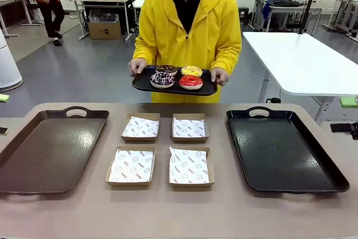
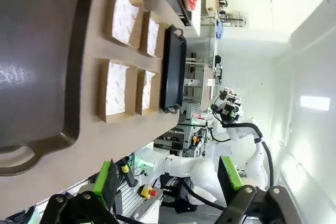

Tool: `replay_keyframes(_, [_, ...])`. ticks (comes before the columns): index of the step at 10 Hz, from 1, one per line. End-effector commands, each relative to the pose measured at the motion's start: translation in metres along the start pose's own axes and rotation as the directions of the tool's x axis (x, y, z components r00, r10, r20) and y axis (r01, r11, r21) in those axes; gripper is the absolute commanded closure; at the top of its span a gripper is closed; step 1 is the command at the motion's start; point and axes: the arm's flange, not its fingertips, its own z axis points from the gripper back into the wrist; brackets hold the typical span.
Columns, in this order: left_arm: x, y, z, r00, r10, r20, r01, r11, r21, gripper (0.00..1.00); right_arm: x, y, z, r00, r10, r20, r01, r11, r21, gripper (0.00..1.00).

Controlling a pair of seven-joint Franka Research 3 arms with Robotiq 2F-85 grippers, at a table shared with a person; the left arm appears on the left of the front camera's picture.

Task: Individually package the donuts and arrange them on the tray.
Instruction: Pick up one Paper togo box.

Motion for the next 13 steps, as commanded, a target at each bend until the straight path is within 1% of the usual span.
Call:
replay_keyframes(1, [-0.001, 0.017, -0.001, 1.0, -0.003, -0.011, 0.003, 1.0, 0.014, 0.0, -0.049, -0.006, -0.024, 0.996, 0.058, -0.06, -0.06, 0.998, -0.026, 0.0])
replay_keyframes(3, [-0.001, 0.019, -0.001, 1.0, 0.014, -0.027, -0.012, 0.999, 0.042, 0.0, -0.049, -0.008, -0.03, 0.995, 0.045, -0.089, -0.047, 0.999, -0.023, 0.0])
replay_keyframes(4, [-0.006, 0.011, -0.006, 0.996, -0.047, -0.072, 0.052, 0.996, 0.078, 0.0, -0.048, 0.002, -0.048, 0.991, 0.068, -0.115, -0.072, 0.997, -0.034, 0.0])
replay_keyframes(5, [0.004, 0.02, -0.003, 0.999, 0.032, -0.008, -0.032, 0.999, 0.016, 0.0, -0.011, -0.01, -0.004, 0.997, 0.026, -0.078, -0.027, 0.999, -0.021, 0.0])
replay_keyframes(13, [0.004, 0.02, -0.003, 0.999, 0.032, -0.008, -0.032, 0.999, 0.016, 0.0, -0.011, -0.01, -0.004, 0.997, 0.026, -0.078, -0.027, 0.999, -0.021, 0.0])
